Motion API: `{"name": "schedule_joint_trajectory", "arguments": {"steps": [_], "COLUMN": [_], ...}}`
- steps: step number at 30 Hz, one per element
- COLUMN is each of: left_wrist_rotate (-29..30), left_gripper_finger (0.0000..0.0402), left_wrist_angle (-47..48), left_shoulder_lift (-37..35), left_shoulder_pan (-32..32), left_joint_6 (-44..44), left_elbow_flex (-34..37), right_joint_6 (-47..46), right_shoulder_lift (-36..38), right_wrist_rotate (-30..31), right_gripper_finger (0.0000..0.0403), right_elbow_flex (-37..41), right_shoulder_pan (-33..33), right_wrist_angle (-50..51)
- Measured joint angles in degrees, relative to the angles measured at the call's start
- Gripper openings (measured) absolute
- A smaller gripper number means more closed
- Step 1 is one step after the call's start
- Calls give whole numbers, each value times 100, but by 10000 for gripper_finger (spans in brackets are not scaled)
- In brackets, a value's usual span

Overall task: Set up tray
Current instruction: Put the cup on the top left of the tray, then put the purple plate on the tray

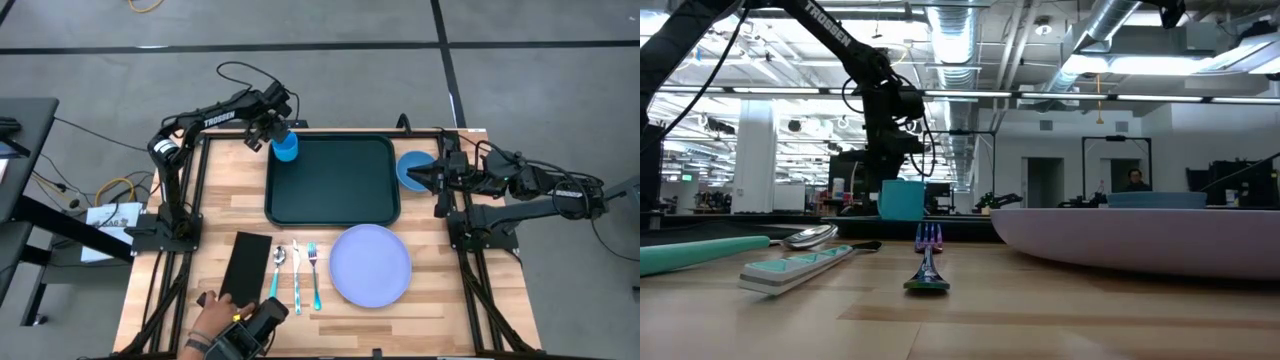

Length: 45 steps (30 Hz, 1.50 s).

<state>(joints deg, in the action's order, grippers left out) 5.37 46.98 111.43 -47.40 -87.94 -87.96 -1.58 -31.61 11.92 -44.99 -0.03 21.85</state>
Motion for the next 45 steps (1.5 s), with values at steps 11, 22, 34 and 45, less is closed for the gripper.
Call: {"name": "schedule_joint_trajectory", "arguments": {"steps": [11, 22, 34, 45], "left_wrist_rotate": [613, 1123, 1751, -603], "left_gripper_finger": [177, 193, 192, 192], "left_wrist_angle": [-18, 85, 1884, 3889], "left_shoulder_lift": [1, 1, -15, -186], "left_shoulder_pan": [-6, -31, -61, -79], "left_joint_6": [0, 187, 2207, 6207], "left_elbow_flex": [0, -137, -1640, -2956], "right_joint_6": [0, 0, 2, 4], "right_shoulder_lift": [1, 1, 0, 2], "right_wrist_rotate": [0, 0, 0, 2], "right_gripper_finger": [38, 38, 38, 38], "right_elbow_flex": [0, 0, 0, 0], "right_shoulder_pan": [0, 1, 1, 2], "right_wrist_angle": [0, 0, 0, -63]}}
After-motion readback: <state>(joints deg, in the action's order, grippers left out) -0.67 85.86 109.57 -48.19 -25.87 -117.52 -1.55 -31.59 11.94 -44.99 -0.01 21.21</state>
